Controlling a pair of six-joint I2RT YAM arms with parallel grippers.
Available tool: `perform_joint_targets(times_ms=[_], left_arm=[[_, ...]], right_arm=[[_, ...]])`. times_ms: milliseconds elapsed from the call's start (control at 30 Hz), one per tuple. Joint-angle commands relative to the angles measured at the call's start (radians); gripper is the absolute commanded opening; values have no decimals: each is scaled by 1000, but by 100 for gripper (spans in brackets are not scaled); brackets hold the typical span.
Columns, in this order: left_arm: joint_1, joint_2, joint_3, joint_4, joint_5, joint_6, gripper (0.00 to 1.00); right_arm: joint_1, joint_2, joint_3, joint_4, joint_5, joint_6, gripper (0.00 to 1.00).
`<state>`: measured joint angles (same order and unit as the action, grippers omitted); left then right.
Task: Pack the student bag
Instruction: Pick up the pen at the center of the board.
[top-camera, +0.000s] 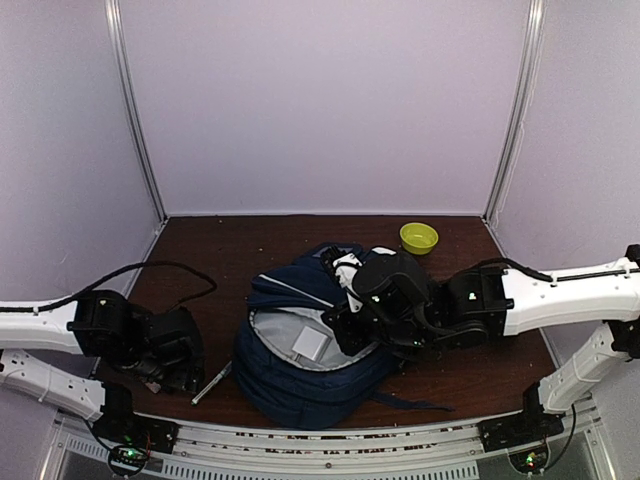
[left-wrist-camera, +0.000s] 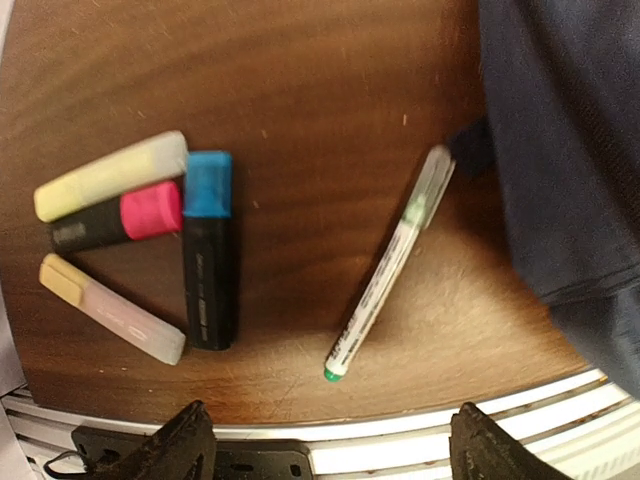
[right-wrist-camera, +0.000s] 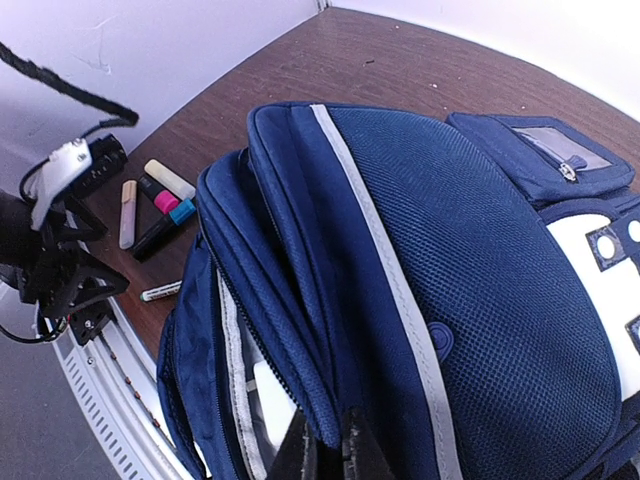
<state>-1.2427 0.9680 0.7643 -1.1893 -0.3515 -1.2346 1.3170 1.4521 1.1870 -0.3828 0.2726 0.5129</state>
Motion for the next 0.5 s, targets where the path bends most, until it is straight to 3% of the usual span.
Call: perform_joint_targets(times_ms=[0,167,467], left_arm=[[2,22,-71,147,113,96,83],[40,25,-173,376,136,173,79],[94,255,-178,402,137,221,63]], right_arm=[[-27,2,-11,51,-10,34,0],[-27,6,-9,66,-23,34,0],[-27,-15,-31,62,-7,39,0]])
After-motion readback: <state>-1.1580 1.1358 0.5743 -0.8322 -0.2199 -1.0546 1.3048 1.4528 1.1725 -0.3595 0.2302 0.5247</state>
